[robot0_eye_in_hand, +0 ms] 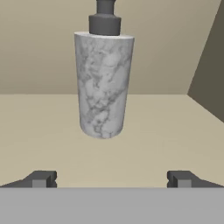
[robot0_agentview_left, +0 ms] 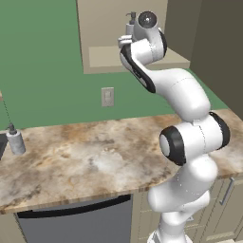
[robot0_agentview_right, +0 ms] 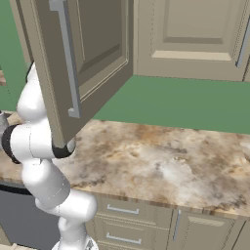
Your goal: Locate and retrieve the soap dispenser and soap dispenser from the cabinet. Place them next to the sink.
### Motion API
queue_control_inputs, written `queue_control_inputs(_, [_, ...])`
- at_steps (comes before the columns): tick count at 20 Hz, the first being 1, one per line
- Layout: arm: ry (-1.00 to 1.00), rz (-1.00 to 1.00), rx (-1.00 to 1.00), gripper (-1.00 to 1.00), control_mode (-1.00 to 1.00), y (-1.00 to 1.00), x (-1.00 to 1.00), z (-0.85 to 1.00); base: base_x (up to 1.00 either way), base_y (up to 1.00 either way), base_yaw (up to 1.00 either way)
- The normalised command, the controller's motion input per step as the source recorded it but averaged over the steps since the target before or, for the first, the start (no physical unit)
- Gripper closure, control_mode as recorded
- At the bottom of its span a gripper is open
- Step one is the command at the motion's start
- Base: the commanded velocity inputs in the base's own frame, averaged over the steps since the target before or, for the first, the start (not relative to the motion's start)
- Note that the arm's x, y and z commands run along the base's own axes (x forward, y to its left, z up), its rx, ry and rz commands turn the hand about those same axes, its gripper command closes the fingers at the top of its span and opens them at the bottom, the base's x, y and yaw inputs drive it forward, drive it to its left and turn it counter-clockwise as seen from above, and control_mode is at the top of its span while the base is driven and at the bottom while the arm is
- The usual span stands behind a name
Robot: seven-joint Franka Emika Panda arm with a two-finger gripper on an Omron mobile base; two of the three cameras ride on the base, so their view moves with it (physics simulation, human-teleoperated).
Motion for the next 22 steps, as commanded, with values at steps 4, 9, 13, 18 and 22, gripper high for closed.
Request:
queue_control_inputs(4, [0.00,0.00,-0.01,-1.00,-1.00,0.00,0.59,0.00,0.00,0.00,0.00])
queue_control_inputs(9, [-0.01,0.00,0.00,-1.00,-1.00,-0.01,0.55,0.00,0.00,0.00,0.00])
queue_control_inputs(13, [-0.01,0.04,0.00,-1.00,-1.00,0.00,0.54,0.00,0.00,0.00,0.00])
queue_control_inputs(18, [-0.01,0.03,0.00,-1.00,-1.00,0.00,0.46,0.00,0.00,0.00,0.00])
queue_control_inputs(22, [-0.06,0.00,0.00,-1.00,-1.00,0.00,0.42,-0.01,0.00,0.00,0.00])
